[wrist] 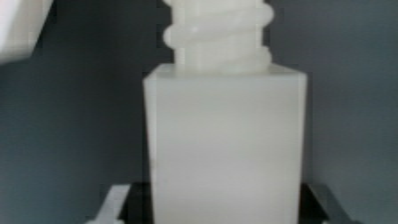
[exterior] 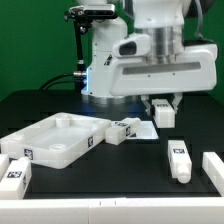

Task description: Assemble desk

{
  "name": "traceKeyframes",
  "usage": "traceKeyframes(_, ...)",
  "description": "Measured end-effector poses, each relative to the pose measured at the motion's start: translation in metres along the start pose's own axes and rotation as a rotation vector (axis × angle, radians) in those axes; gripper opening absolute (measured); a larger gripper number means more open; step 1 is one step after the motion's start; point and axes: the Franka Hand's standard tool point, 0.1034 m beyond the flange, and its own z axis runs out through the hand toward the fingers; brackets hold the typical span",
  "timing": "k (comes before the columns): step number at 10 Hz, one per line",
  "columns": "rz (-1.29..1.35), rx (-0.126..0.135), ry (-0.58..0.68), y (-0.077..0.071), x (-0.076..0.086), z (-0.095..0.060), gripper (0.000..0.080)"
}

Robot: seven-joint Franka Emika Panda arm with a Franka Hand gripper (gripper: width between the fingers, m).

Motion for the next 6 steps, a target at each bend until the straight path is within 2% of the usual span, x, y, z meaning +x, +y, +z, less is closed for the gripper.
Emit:
traceKeyframes(1,0.026,-0.008,-0.014,-0.004,-0.015,0.009,0.0281)
traceKeyframes(2,0.008,-0.005,-0.011,-0.002,-0.009,0.005,0.0281)
traceKeyframes(4,0.009,-0.005,-0.008,-0.002,-0.007,0.005,0.0281)
traceKeyframes(5,0.008,-0.005,-0.010,-0.003,-0.009,0.006,0.0281)
traceKeyframes(6,0.041,-0.009,-0.013,-0.007,-0.022,0.014,0.0281)
